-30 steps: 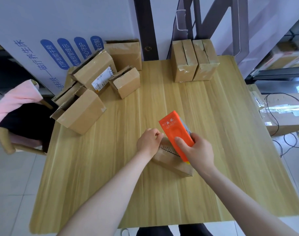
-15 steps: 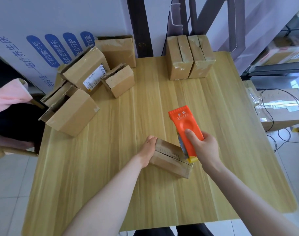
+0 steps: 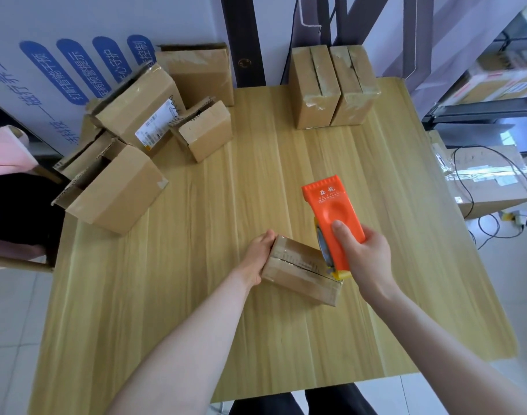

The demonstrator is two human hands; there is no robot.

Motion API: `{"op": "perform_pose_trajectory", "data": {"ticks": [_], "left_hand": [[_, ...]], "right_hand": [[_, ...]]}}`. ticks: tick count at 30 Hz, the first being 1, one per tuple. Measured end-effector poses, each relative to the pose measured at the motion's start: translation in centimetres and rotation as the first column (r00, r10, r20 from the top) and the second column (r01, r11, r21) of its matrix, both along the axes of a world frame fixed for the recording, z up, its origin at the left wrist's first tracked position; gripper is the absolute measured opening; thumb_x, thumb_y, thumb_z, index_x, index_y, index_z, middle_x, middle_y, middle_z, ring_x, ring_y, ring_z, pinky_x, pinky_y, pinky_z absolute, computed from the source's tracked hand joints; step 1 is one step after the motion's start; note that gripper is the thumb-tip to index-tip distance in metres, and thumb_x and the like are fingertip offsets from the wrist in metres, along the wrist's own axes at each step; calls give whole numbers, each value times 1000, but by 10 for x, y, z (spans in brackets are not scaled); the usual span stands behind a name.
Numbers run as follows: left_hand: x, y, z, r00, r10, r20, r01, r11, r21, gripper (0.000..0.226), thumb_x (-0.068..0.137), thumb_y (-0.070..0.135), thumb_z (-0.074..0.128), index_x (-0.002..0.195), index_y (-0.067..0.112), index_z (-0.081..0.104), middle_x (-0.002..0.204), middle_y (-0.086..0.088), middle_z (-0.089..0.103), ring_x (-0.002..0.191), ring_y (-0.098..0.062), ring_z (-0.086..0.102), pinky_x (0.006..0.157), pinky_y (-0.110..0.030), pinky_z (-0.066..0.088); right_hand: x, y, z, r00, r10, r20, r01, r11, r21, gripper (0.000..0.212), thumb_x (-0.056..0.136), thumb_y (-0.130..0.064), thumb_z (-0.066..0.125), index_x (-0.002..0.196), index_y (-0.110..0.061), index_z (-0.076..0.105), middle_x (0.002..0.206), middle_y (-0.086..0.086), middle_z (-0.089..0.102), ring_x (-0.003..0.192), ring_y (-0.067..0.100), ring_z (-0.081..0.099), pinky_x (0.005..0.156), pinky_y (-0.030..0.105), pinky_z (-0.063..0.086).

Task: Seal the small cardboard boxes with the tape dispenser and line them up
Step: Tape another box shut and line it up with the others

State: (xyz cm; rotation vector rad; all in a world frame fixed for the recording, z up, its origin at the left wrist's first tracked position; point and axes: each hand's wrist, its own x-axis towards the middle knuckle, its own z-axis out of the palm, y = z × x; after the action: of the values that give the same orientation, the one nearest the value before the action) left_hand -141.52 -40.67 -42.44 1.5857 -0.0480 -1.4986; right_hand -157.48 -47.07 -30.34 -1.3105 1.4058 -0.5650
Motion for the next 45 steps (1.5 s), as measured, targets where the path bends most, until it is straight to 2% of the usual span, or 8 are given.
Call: {"op": "perform_pose_trajectory", "data": {"ticks": [4, 6, 9, 15, 17, 21, 26, 45], "left_hand": [[2, 12, 0, 986, 116, -124, -122, 991, -46, 56, 97, 58, 33, 108, 14, 66, 104, -5, 70, 96, -18, 66, 86, -33, 52], [-3, 22, 2, 993, -114, 42, 117, 989, -94, 67, 84, 69, 51, 129, 19, 56, 125, 1, 63, 116, -16, 58, 104, -39, 43], [-17, 38, 9, 932, -259, 253, 283, 957, -66, 60, 80, 55, 66, 126, 20, 49, 116, 6, 62, 109, -12, 58, 95, -30, 46], [-16, 48, 18, 795, 212, 568, -220, 974, -55, 38, 84, 44, 65, 97, 12, 48, 98, 2, 51, 91, -18, 55, 77, -29, 46], [-17, 52, 21, 728, 148, 669, -188, 982, -13, 47, 86, 50, 58, 109, 10, 48, 110, -1, 51, 102, -21, 54, 83, -31, 45], [-13, 67, 20, 134, -77, 988, 337, 941, 28, 56, 95, 46, 41, 139, 12, 41, 146, -2, 40, 141, -20, 29, 114, -36, 25], [-2, 55, 10, -373, -226, 900, 669, 607, 429, 63, 99, 47, 30, 150, 10, 28, 158, -4, 23, 148, -19, 12, 118, -41, 12], [78, -206, 21, -50, -502, 863, 346, 802, 487, 63, 103, 41, 18, 153, 13, -7, 160, -3, -16, 146, -19, -20, 119, -40, -12]], "right_hand": [[2, 5, 3, 1000, -10, -12, 10, 1000, -23, 26, 88, -33, 66, 78, -10, 64, 66, 18, 66, 54, 36, 63, 51, 44, 55], [4, 8, 2, 998, 18, -55, -21, 998, -56, 26, 88, -36, 66, 81, -11, 65, 70, 17, 69, 55, 29, 66, 51, 42, 56], [8, 15, 3, 996, 21, -82, -31, 993, -114, 35, 83, -44, 68, 76, -10, 66, 67, 17, 68, 59, 36, 66, 55, 51, 56], [13, 21, 27, 984, -159, 74, 168, 976, -137, 25, 89, -26, 66, 70, -11, 61, 54, 3, 58, 37, 6, 54, 36, 21, 44], [11, 22, 31, 981, -173, 93, 185, 973, -142, 26, 90, -24, 65, 68, -10, 59, 53, 4, 56, 34, 4, 52, 33, 19, 42], [2, 25, 32, 975, -199, 100, 212, 967, -141, 26, 88, -25, 67, 69, -11, 60, 44, -5, 57, 34, 8, 54, 33, 23, 45], [-9, 27, 28, 968, -237, 85, 247, 961, -128, 26, 88, -26, 67, 74, -5, 63, 52, 5, 58, 34, 10, 55, 34, 25, 47], [23, -126, -2, 978, -160, 133, 160, 987, 8, 26, 88, -24, 67, 70, -5, 65, 51, 9, 62, 44, 32, 61, 37, 31, 50]]}}
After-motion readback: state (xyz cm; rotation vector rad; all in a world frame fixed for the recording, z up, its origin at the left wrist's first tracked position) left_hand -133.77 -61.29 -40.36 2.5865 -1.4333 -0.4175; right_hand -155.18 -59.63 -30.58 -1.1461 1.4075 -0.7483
